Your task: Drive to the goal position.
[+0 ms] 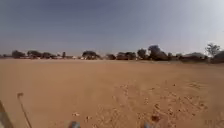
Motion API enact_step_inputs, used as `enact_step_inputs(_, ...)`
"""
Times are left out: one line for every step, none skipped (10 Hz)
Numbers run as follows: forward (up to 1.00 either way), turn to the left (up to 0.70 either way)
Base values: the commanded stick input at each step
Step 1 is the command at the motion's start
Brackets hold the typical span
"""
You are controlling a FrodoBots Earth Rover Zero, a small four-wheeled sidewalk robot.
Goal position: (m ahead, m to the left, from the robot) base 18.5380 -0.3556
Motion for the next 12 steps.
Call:
enact_step_inputs(0.7,0.0)
enact_step_inputs(0.7,0.0)
enact_step_inputs(0.7,0.0)
enact_step_inputs(0.7,0.0)
enact_step_inputs(0.7,0.0)
enact_step_inputs(0.7,0.0)
enact_step_inputs(0.7,0.0)
enact_step_inputs(0.7,0.0)
enact_step_inputs(0.7,0.0)
enact_step_inputs(0.7,0.0)
enact_step_inputs(0.7,0.0)
enact_step_inputs(0.7,0.0)
